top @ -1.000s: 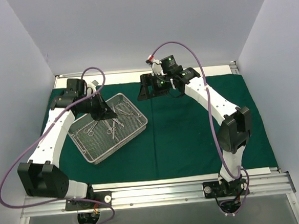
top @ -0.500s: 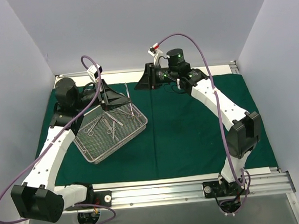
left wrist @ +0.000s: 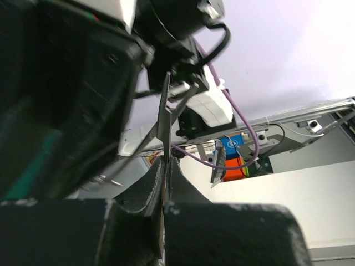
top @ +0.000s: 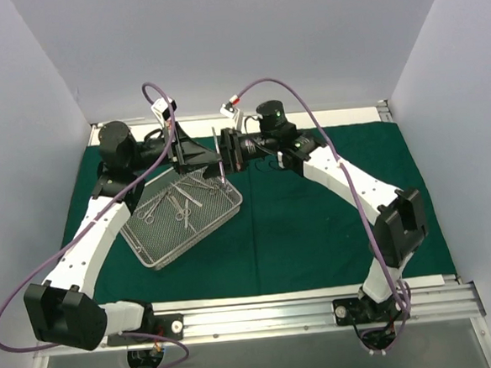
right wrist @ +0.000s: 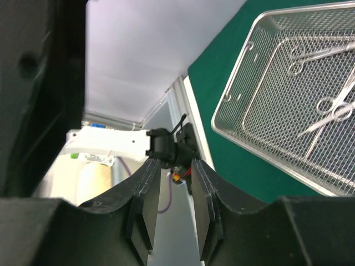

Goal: Open and lay out the surgical kit
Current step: Place the medical item in the surgical kit.

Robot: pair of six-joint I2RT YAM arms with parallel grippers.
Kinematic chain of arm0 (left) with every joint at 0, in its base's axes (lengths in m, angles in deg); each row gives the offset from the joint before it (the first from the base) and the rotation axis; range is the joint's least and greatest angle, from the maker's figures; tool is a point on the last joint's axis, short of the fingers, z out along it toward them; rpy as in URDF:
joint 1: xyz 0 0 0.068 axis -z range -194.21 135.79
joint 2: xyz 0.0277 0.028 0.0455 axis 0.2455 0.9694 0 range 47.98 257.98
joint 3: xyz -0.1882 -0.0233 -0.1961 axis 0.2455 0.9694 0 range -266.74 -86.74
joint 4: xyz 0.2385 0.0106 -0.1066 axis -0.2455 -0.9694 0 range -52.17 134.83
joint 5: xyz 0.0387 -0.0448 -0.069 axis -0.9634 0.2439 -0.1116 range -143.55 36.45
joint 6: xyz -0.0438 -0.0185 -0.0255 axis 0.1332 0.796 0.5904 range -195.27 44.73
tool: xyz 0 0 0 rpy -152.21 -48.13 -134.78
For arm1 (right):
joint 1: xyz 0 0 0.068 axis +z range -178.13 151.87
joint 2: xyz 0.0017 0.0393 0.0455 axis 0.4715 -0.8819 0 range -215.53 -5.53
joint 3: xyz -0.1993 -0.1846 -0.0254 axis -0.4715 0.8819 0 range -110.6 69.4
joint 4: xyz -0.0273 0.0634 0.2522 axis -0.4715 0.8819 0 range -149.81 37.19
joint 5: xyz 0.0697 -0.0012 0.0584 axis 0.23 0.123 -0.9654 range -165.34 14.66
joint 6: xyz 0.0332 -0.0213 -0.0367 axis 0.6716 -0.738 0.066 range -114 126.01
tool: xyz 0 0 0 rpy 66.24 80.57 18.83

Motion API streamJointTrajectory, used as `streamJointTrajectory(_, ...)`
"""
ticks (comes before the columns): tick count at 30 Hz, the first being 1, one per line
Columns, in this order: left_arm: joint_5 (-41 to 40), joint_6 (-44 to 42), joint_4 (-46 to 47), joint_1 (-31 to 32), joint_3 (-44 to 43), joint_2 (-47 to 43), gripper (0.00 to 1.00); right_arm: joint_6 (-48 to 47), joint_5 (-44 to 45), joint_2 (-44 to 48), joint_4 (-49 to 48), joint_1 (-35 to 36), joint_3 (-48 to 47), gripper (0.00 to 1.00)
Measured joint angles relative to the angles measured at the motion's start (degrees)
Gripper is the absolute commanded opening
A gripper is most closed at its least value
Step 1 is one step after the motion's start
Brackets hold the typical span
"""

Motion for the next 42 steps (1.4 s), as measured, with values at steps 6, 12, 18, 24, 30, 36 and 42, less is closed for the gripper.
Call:
streamJointTrajectory(6, -0.07, -5.95, -4.5, -0.07, -3.67, 4.15, 0.02, 0.87, 0.74, 4.92, 4.17, -1.92, 1.22, 0.38)
streamJointTrajectory(12, 0.68, -10.4, -6.08, -0.07, -6.8, 4.04, 0.02, -0.22, 4.15, 6.03, 10.21, -3.3, -5.11, 0.63)
streamJointTrajectory(18, 0.52, -14.95, -9.35, -0.07, -9.22, 2.91, 0.02, -10.1, 8.04, 6.69, 21.11, -5.01, -11.28, 0.82)
streamJointTrajectory(24, -0.07, -17.2, -13.79, -0.04, -9.75, -1.07, 0.02, -13.55, 4.92, 9.42, 20.04, -8.35, -9.31, 0.83)
streamJointTrajectory(30, -0.02, -19.23, -17.62, 0.07, -10.01, -6.64, 0.02, -6.29, -1.07, 15.58, 5.22, -7.67, -1.57, 1.0)
streamJointTrajectory(36, 0.0, -19.65, -19.61, 0.35, -10.82, -8.11, 0.02, -8.09, -2.4, 17.4, 3.34, -2.71, -2.82, 1.0)
streamJointTrajectory(42, 0.0, -19.91, -22.27, 0.68, -11.26, -8.55, 0.02, -10.91, -2.4, 16.02, 4.28, 1.36, -9.05, 1.0)
